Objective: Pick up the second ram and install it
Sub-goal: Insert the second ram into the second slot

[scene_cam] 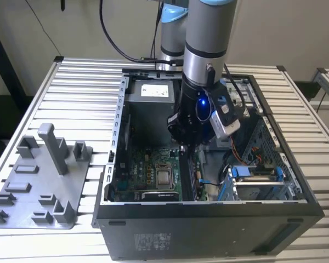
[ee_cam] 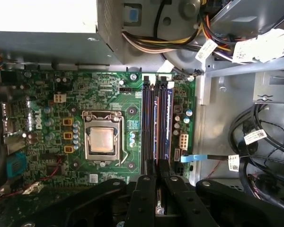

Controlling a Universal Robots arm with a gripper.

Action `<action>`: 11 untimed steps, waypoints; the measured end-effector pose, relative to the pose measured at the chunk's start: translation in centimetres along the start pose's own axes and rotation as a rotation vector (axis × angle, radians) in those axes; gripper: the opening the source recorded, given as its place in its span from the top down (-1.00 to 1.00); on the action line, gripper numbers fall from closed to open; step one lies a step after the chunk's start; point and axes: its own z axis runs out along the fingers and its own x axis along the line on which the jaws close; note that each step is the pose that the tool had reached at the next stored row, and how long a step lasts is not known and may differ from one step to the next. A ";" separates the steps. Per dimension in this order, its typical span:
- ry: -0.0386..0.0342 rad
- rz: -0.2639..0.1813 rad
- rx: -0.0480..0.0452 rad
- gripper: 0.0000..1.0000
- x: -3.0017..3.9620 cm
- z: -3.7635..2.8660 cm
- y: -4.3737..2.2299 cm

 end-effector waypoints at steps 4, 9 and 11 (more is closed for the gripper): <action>0.0010 0.013 0.0004 0.72 0.02 0.73 0.05; 0.0024 0.034 0.0009 0.72 0.04 1.64 0.10; 0.0026 0.037 0.0010 0.72 0.05 2.00 0.13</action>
